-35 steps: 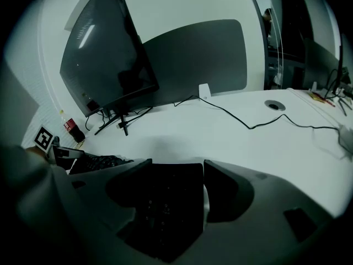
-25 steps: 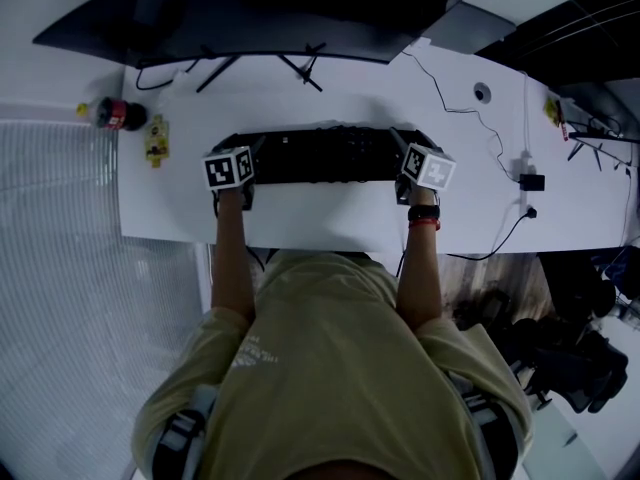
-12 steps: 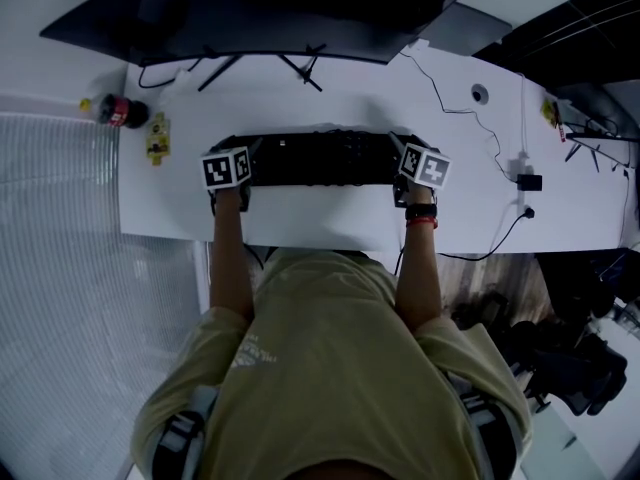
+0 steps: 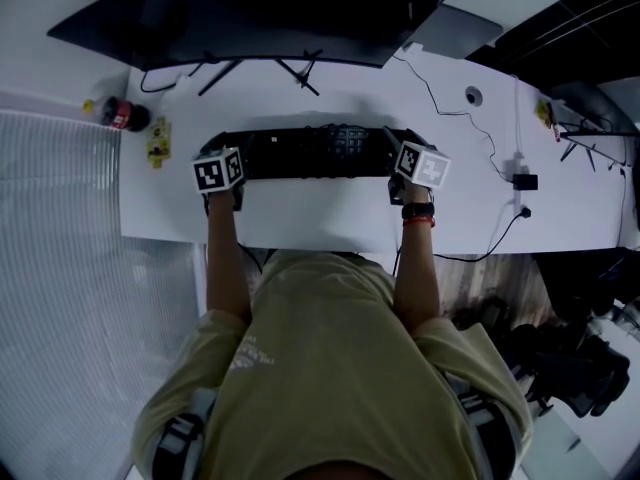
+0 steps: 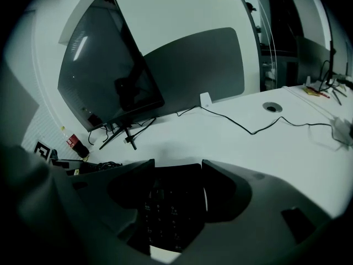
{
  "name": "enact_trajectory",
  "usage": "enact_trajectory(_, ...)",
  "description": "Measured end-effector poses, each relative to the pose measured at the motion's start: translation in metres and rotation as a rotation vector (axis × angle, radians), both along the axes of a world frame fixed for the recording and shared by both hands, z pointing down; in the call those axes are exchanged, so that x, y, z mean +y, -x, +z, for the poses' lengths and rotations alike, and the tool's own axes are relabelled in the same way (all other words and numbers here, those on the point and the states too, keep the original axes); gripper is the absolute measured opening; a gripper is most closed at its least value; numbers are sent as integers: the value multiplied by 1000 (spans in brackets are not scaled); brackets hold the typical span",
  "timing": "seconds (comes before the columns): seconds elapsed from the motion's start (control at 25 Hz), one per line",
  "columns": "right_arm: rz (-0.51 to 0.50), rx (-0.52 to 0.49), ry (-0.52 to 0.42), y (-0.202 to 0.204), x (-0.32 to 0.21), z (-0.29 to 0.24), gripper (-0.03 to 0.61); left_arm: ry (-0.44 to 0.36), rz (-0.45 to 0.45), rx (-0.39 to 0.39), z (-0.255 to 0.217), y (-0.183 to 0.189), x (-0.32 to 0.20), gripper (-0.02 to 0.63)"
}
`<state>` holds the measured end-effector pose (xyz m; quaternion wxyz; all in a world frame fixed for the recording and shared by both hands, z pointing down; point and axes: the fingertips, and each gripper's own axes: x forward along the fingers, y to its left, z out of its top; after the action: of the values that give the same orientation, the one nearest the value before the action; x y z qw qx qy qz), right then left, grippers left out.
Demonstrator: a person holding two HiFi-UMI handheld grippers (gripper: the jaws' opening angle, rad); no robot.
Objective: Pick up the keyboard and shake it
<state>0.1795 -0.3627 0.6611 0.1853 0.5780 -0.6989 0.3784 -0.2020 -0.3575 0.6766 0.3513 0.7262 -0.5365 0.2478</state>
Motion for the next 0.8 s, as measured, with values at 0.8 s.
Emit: enact_trajectory(0.8,-17,7,-288,-2,-64,-54,270,-291,35,-19,-53,-3,-79,313)
